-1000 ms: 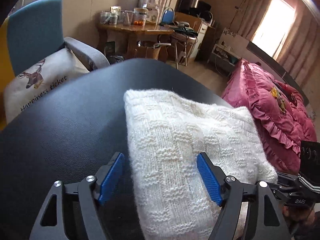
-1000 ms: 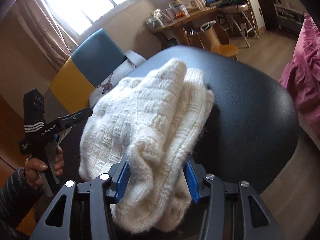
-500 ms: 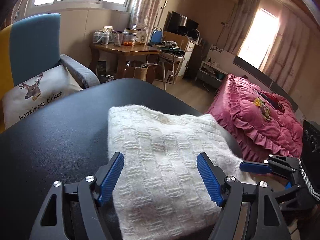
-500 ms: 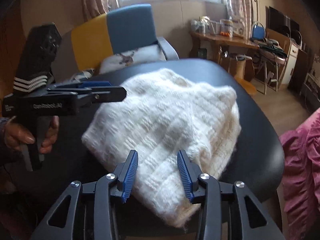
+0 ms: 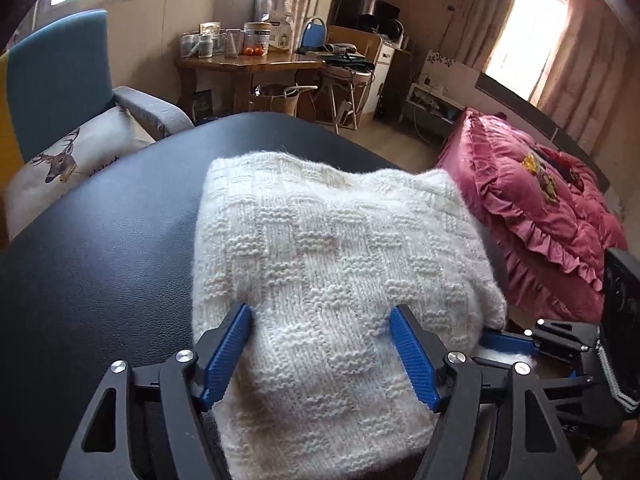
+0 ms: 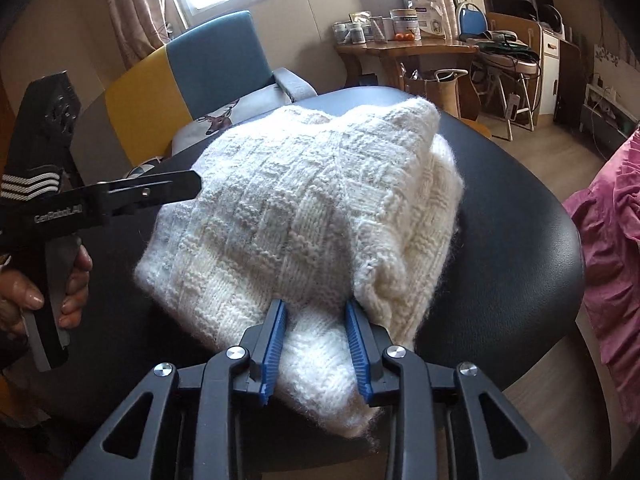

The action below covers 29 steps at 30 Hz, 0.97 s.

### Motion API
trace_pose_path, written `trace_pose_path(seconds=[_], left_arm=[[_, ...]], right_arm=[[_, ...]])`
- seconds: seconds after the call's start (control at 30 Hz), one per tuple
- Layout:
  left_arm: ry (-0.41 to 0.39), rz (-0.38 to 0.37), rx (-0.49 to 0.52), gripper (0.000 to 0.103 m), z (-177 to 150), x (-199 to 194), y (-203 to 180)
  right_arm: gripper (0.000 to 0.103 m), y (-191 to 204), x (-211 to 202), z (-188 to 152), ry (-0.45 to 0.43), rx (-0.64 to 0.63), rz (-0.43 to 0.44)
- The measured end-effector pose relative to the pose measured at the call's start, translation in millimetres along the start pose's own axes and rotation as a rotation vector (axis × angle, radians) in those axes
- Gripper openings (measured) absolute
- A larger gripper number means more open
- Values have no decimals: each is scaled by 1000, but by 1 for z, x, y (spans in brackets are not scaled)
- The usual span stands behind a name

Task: Fold clothes

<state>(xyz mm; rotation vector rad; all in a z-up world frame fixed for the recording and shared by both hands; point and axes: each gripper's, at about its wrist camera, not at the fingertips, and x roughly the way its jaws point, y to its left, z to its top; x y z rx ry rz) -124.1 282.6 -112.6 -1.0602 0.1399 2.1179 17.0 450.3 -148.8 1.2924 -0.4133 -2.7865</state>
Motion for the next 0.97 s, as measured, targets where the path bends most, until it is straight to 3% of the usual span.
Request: trace_pose_path(seconds=[0.1, 0.23, 0.4, 0.77, 0.97], left_arm=[[-63, 60, -43, 96, 2, -32, 5], [-108, 184, -60, 99, 0, -68, 5], [-144, 354, -28, 102, -4, -102, -5], [-293, 403, 13, 103, -5, -166, -33], [-294, 480, 21, 101, -8, -166, -41]], right_arm=[[37, 9, -19, 8, -58, 57, 20], [38, 35, -41, 15, -132, 17, -17], [38, 59, -44, 25, -142, 8, -6], [38, 79, -30, 20, -85, -13, 21], [38, 82, -29, 17, -77, -24, 14]])
